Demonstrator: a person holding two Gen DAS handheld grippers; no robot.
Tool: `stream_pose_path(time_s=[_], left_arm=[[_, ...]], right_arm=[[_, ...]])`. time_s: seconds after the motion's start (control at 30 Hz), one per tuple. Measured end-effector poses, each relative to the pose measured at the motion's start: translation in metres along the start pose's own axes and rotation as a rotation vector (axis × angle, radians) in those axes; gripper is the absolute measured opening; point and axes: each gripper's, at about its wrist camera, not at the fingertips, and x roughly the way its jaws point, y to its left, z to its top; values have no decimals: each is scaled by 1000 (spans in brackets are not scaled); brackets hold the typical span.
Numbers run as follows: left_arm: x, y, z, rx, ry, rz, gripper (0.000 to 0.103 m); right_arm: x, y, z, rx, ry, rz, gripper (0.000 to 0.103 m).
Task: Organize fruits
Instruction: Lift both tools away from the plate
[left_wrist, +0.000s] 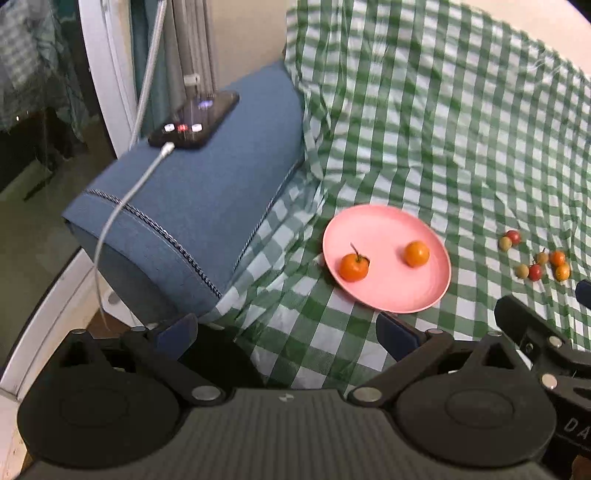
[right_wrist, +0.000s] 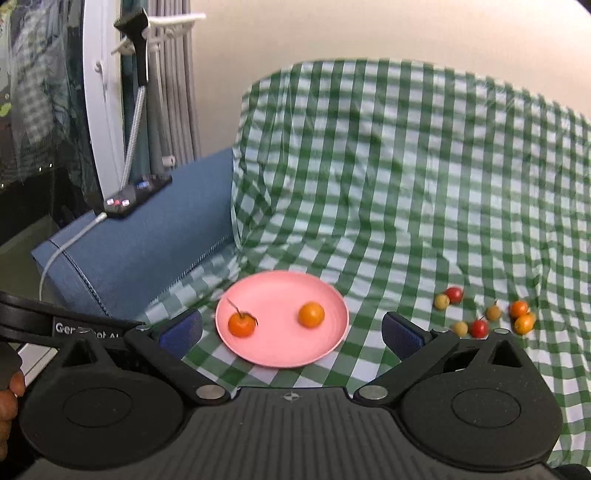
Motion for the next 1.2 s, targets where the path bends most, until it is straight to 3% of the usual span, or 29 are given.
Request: stream_pose_path(time_s=[0.37,0.67,1.2], left_arm=[[-42,-4,-10,25,-84,0,103],[-57,0,-9,18,-116,20,103],[-33,-15,-4,63,-46,54,103]], right_arm=[[-43,5,-1,2,-114,-15,102],[-55,11,2,-17,-147,-22,102],[-34,-14,-10,88,-114,-12,102]])
